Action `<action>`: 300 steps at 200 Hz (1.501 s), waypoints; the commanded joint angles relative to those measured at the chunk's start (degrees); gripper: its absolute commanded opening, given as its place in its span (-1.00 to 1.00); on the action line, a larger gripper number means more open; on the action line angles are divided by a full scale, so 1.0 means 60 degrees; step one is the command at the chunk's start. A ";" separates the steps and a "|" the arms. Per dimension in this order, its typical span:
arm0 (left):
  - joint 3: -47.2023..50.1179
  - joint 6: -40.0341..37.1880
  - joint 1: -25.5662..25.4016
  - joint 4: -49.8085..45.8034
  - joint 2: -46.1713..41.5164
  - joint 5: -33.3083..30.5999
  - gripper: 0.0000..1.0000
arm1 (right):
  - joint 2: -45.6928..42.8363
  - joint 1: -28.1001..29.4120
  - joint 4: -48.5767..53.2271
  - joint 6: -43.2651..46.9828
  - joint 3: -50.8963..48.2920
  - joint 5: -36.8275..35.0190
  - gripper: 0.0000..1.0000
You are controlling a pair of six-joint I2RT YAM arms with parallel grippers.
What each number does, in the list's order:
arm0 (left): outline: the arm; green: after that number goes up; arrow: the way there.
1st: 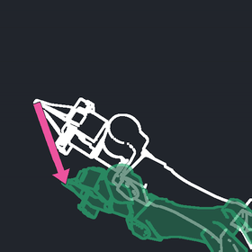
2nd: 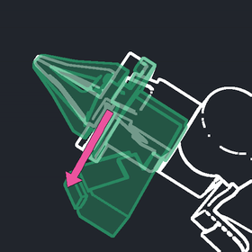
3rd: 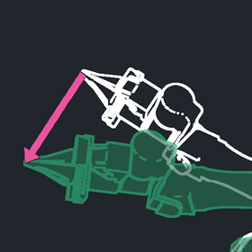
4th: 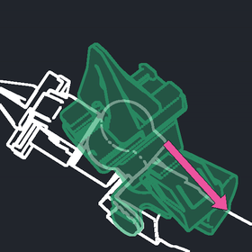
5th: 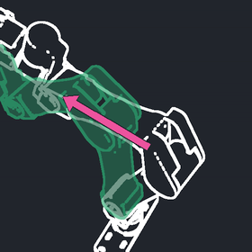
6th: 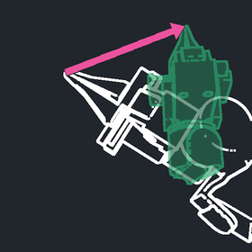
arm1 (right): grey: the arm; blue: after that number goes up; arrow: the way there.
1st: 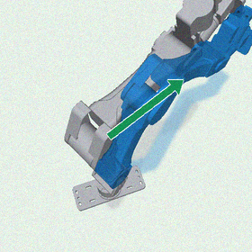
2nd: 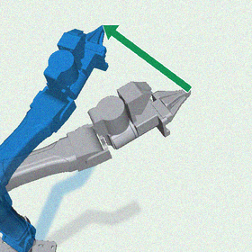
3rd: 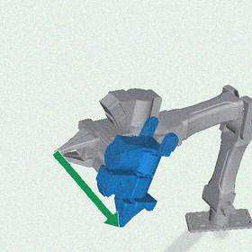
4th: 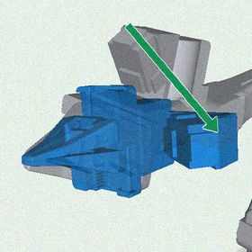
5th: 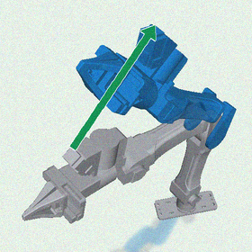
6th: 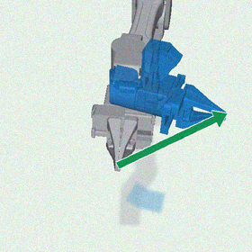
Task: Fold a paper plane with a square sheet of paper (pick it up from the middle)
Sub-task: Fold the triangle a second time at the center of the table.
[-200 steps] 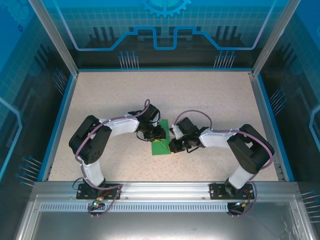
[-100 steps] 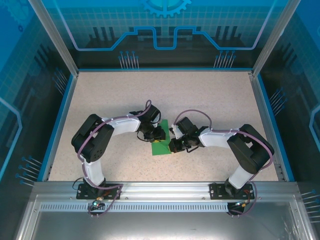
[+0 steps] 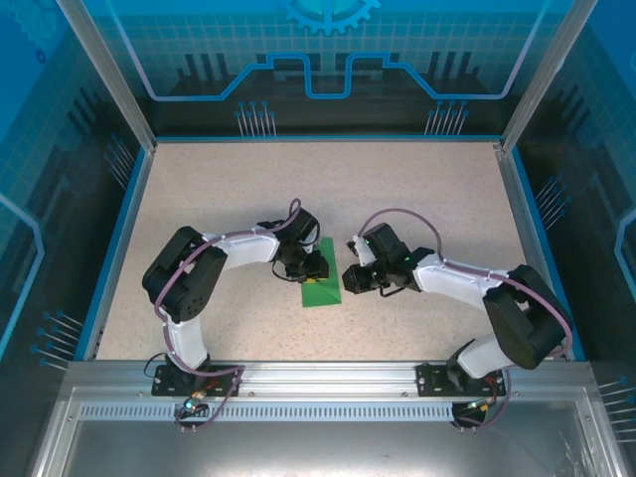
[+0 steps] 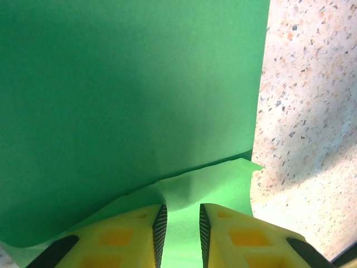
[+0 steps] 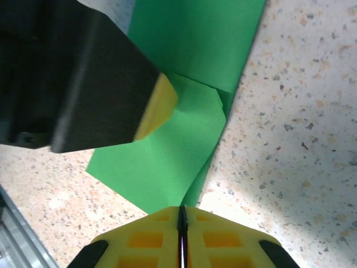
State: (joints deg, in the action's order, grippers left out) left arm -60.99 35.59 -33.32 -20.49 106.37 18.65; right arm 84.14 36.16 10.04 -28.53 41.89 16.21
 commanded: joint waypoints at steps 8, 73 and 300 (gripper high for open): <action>0.0175 -0.0102 0.0045 -0.0081 0.0381 -0.0589 -0.47 | -0.0086 -0.0002 -0.0032 -0.0251 -0.0053 0.0595 -0.82; 0.0277 -0.0050 0.0046 -0.0001 0.0323 -0.0615 -0.47 | 0.1015 0.0445 -0.1017 -0.0487 -0.0159 0.1018 -0.85; 0.0439 0.0182 0.0223 0.0167 0.0389 -0.1156 -0.48 | 0.1106 0.1208 0.0430 0.0275 0.0194 -0.0159 -0.89</action>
State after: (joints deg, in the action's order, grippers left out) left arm -60.27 36.05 -33.15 -19.35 106.34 17.85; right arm 92.97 42.37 8.01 -27.22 41.89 15.27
